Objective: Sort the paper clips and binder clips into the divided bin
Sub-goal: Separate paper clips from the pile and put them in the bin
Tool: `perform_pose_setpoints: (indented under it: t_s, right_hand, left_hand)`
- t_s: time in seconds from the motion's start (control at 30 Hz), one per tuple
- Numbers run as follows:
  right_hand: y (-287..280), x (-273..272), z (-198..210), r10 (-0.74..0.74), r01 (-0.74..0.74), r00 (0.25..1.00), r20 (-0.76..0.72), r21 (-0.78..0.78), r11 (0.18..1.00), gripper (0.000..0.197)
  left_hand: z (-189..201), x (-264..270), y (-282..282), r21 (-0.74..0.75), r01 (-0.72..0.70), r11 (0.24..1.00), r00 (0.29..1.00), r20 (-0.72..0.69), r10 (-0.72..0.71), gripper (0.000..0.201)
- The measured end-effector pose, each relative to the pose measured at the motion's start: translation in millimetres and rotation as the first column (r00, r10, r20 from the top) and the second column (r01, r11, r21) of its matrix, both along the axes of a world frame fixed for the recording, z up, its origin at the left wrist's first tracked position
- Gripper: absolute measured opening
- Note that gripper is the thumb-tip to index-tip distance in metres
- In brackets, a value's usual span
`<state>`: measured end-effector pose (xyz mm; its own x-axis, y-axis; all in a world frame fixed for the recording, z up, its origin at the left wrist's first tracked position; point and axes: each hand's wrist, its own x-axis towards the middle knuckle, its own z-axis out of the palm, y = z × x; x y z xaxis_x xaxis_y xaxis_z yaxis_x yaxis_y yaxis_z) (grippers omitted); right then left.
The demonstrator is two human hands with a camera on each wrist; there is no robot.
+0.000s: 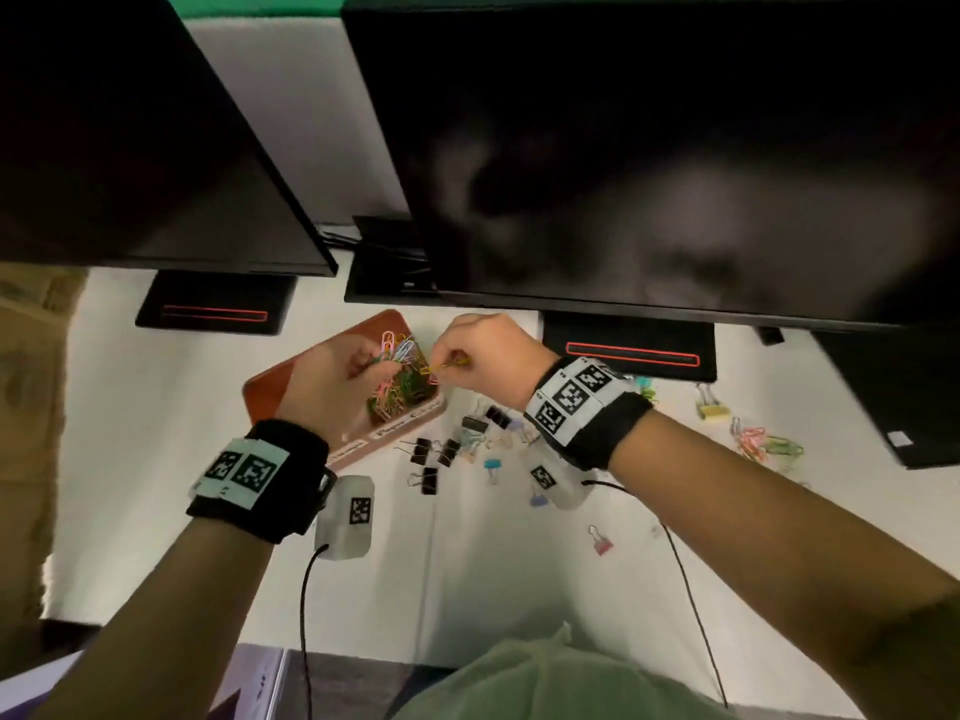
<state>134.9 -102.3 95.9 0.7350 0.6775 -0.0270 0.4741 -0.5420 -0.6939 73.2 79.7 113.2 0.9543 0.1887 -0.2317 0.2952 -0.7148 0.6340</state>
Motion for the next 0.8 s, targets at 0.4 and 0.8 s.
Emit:
perform_pose_setpoints:
  t_s: [0.4,0.8]
  right_hand:
    - [46,2,-26,-0.096,0.091,0.989,-0.115,-0.049,0.995,0.027]
    - [-209,-43,-65,-0.493,0.407,0.864,-0.1,-0.435,0.803,0.029]
  left_hand:
    - [-33,11,36,-0.119,-0.043,0.992,0.993,-0.111,0.03,0.03]
    - [-68,3,-136,-0.146,0.477,0.867,0.856,-0.148,-0.496,0.02]
